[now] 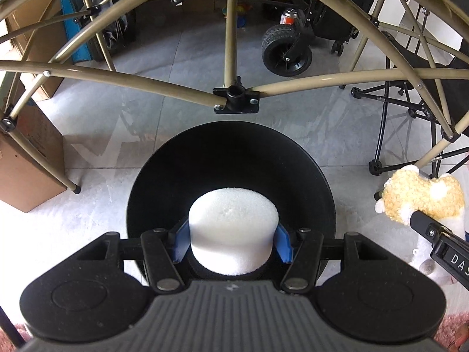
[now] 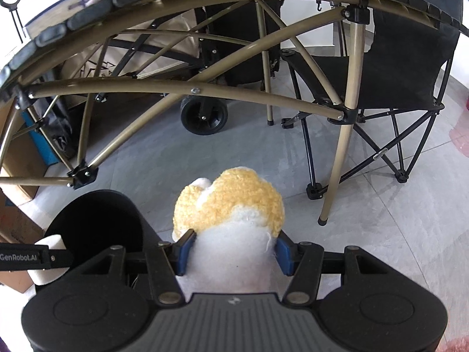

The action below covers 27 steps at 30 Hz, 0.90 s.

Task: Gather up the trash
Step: 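Open the left gripper to drop the foam cylinder into the bin, then move the right tool over the bin and open it to drop the plush toy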

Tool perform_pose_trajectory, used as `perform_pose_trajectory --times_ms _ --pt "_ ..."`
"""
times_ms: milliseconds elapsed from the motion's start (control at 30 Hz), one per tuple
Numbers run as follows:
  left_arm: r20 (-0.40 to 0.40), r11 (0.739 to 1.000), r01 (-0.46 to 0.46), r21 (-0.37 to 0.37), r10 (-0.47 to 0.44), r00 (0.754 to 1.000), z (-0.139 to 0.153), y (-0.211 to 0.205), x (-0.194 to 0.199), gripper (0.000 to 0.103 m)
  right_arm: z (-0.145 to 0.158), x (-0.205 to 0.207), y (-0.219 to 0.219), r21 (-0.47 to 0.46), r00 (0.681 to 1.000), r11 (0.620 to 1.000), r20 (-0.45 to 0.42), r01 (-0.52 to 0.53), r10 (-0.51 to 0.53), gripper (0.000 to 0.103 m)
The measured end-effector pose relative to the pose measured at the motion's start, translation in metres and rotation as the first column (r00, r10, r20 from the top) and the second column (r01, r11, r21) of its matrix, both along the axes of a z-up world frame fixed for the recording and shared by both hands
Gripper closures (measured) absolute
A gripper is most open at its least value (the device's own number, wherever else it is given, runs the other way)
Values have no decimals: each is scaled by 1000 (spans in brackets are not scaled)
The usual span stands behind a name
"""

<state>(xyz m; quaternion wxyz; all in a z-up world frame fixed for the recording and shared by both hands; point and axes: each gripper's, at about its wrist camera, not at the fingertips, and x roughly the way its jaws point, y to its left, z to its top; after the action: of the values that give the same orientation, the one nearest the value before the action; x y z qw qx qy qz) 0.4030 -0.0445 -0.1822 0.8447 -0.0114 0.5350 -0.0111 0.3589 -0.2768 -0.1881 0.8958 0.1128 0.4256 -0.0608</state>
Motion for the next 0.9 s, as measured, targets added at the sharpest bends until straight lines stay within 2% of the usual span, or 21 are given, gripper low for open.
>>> perform_pose_trajectory --times_ms 300,367,400,467,533,900 --pt "-9 1000 0 7 0 1000 -5 -8 11 44 -7 6 -3 4 1000 1000 -19 -3 3 48" --pt "-14 1000 0 10 0 1000 -7 -8 12 41 -7 5 -3 4 1000 1000 -20 -5 5 48" --pt "-16 1000 -2 9 2 1000 -7 -9 12 38 -8 5 -3 5 1000 1000 -21 -6 6 48" --pt "-18 1000 -15 12 15 1000 -8 -8 13 13 -8 4 -3 6 1000 1000 -22 -7 7 48" --pt "-17 999 -29 23 29 999 -8 -8 14 2 -7 3 -3 8 1000 1000 -20 -8 9 48" --pt "-53 999 -35 12 36 998 -9 -5 13 0 -7 1 -3 5 1000 1000 -14 -12 12 48"
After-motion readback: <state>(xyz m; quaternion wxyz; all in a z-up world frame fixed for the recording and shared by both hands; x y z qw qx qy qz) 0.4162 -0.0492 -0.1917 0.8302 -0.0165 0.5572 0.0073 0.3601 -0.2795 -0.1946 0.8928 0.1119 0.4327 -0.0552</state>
